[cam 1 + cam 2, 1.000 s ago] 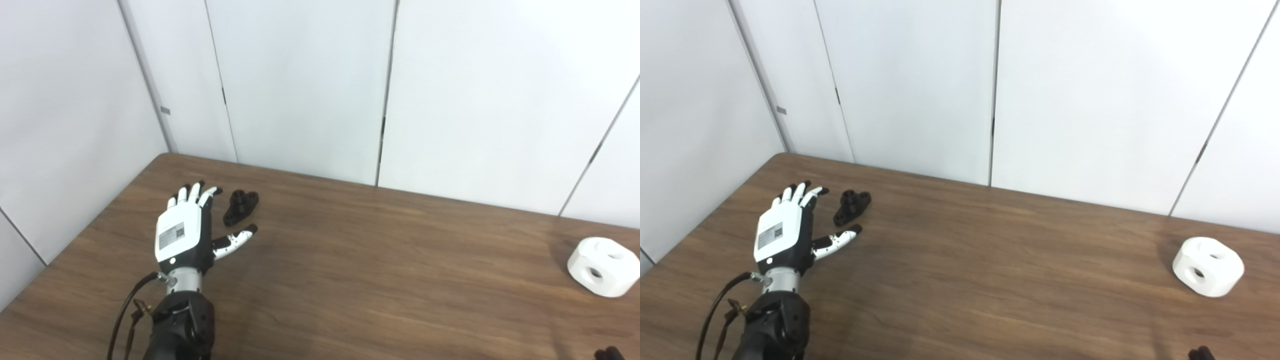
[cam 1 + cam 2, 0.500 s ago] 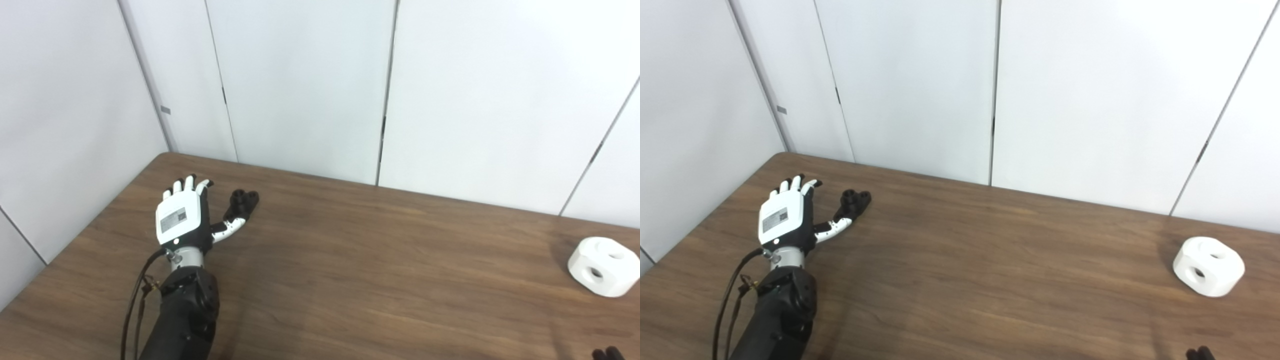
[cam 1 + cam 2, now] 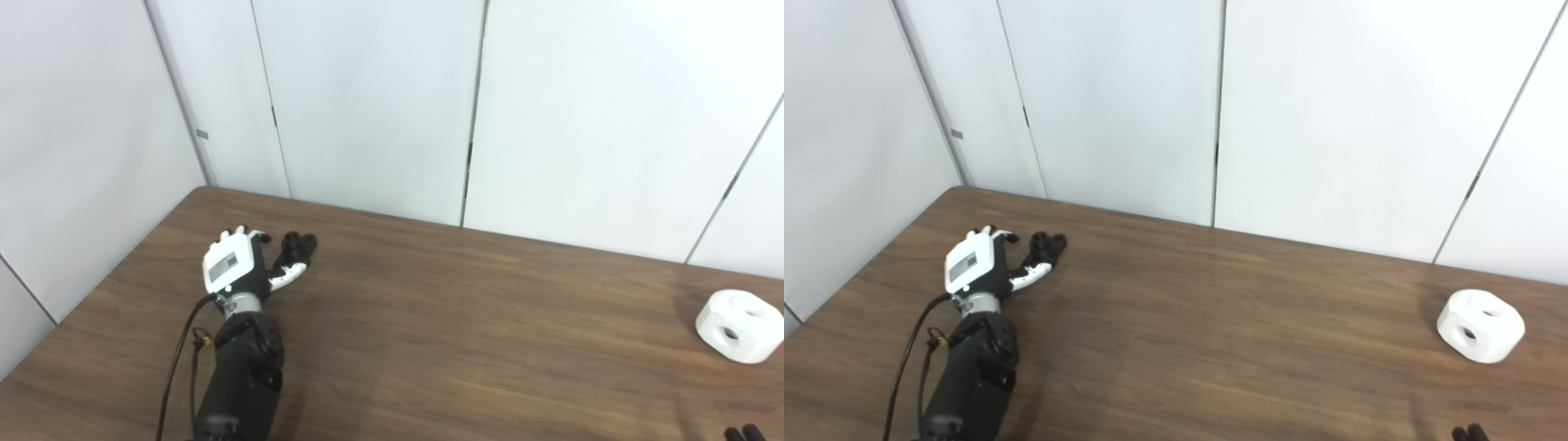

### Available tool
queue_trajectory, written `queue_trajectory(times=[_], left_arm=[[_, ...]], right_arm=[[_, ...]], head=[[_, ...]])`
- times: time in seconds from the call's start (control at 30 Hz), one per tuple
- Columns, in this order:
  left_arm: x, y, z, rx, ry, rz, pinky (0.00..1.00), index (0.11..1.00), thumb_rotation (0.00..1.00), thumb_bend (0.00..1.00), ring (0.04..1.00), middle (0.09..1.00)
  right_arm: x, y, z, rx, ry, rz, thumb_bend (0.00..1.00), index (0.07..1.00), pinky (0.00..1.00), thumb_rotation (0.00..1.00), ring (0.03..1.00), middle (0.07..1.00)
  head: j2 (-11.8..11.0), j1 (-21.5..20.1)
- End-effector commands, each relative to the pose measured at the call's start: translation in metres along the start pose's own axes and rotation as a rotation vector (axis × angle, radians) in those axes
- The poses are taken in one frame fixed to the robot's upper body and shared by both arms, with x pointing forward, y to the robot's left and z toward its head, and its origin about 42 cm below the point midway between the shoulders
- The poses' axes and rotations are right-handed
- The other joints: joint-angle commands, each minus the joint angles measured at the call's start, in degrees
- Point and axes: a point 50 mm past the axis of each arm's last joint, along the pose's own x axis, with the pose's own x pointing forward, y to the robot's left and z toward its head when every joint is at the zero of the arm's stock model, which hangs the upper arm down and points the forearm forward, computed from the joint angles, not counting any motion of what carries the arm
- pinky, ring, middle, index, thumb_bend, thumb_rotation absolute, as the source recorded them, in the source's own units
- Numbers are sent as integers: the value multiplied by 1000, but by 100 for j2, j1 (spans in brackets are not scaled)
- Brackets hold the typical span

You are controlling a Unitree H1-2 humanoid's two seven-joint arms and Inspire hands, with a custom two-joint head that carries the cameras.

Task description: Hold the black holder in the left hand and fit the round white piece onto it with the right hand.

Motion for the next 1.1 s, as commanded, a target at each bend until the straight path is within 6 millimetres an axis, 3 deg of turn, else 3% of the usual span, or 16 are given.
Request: queue_trajectory(times=[0.0, 0.67, 1.07], left_arm=[[12, 16, 14, 10, -21, 64, 995, 771, 526, 775, 996, 948], [35, 0, 21, 72, 0, 48, 1000, 791, 548, 786, 1000, 953], [41, -1, 27, 93, 2, 75, 1000, 748, 522, 777, 995, 933]], right_arm=[[3, 5, -8, 25, 32, -33, 497, 973, 1000, 1000, 1000, 964], [1, 3, -7, 25, 33, -30, 480, 975, 1000, 1000, 999, 971], [0, 3, -6, 21, 35, -32, 473, 977, 1000, 1000, 999, 968]], head=[[15, -3], [27, -30], [49, -33]])
